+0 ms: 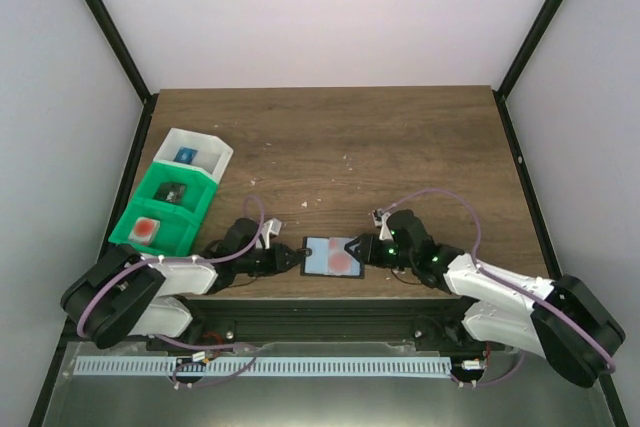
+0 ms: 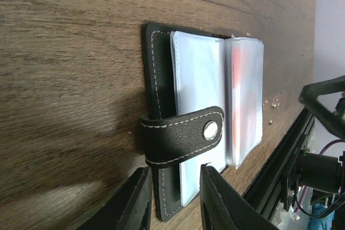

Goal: Take the credit cards out of the card holder

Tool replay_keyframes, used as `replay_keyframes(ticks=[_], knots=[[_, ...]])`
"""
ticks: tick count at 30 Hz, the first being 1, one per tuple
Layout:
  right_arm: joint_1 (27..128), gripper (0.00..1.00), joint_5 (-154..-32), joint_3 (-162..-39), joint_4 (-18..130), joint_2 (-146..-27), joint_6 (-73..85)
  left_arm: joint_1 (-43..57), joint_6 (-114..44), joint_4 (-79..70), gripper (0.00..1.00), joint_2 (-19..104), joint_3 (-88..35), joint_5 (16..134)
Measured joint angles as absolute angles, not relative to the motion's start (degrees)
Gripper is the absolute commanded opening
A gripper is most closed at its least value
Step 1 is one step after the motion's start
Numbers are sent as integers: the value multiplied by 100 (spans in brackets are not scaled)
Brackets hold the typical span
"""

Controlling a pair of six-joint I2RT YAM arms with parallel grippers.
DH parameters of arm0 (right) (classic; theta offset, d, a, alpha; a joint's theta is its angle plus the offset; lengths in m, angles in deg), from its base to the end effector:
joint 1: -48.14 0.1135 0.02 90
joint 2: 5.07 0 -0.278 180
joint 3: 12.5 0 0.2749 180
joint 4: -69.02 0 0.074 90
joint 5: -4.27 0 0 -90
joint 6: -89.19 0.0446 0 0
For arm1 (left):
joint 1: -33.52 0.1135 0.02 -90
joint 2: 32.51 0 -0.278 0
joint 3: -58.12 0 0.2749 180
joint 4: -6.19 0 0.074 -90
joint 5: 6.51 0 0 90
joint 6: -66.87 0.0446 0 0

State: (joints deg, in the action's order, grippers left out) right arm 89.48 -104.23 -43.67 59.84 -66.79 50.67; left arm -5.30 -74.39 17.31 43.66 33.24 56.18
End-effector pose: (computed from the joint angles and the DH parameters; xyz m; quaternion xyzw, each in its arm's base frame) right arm 0.1517 0.1523 0.1443 0.0110 0.8961 0.4040 0.1837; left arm 0.1526 -0.1490 0.0956 0.0034 0.8869 -0.4410 0.1378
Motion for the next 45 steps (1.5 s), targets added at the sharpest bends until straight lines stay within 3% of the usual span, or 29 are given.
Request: replay_keyframes(ticks=[22,45], knots=[[9075,53,-10521,-4422,6858,-7894,5137,-662,-7791,2393,18,4696,3592,5487],[9110,54,-10880,-4452,7299,-7579,5471,-825,-7909,2730,17,4940,3590,5492]])
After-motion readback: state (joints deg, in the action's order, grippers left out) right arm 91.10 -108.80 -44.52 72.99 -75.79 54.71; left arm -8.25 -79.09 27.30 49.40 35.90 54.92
